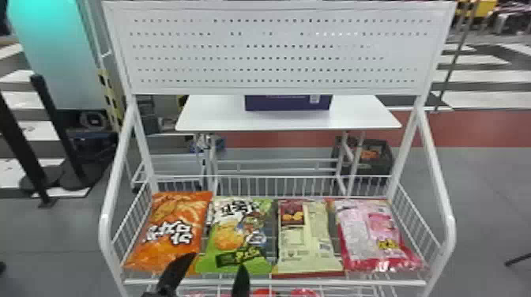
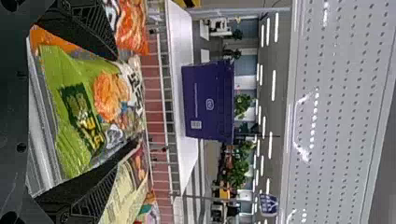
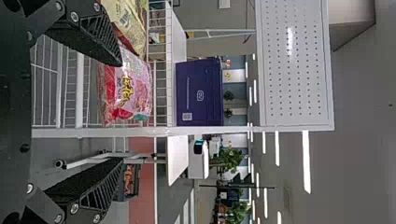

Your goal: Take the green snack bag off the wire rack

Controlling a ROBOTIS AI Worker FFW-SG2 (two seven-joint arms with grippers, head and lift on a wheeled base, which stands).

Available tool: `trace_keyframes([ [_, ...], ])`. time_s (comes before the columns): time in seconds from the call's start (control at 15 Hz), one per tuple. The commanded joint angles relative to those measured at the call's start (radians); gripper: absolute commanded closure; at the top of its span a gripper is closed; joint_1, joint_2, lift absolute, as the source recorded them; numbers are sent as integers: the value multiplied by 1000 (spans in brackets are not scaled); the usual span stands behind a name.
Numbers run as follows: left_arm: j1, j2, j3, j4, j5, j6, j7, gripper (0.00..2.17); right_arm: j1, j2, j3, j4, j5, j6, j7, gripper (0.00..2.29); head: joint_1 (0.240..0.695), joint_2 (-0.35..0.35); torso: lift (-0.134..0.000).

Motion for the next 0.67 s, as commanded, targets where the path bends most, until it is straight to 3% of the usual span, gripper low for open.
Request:
trace_keyframes([
  [0.0, -88, -50, -46, 69, -26, 54, 0, 87, -5, 1, 2, 3, 1, 0, 0, 174, 499, 0, 0],
  [0.6, -319, -110, -78, 308, -16, 213, 2, 87, -19, -1, 9, 15, 3, 3, 0, 174, 499, 0, 0],
])
